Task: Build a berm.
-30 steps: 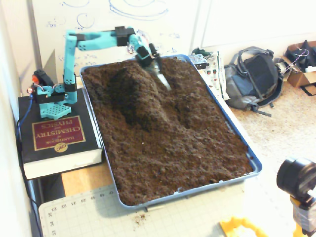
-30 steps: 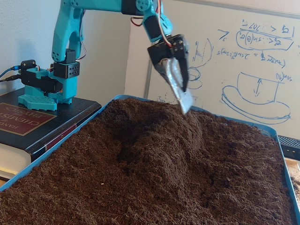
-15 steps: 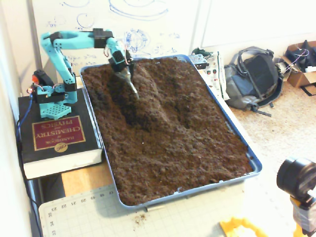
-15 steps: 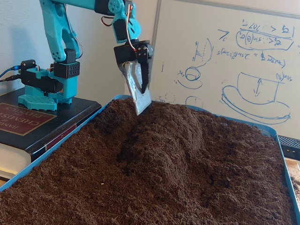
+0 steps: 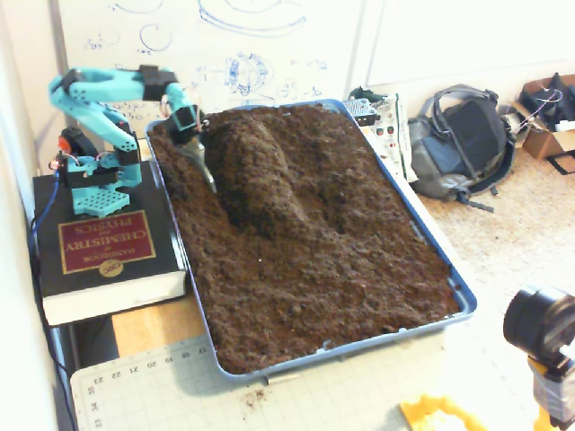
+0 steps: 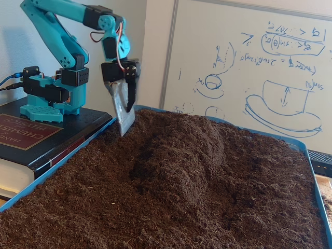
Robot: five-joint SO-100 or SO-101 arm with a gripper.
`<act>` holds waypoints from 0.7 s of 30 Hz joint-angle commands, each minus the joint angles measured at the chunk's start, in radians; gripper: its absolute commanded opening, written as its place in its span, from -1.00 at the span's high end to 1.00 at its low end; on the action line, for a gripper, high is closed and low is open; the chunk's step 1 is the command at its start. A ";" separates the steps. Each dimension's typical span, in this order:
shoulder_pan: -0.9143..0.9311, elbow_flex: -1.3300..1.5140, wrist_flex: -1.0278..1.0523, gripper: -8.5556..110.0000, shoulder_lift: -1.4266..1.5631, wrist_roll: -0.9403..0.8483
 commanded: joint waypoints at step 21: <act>0.008 0.466 0.074 0.85 0.764 0.141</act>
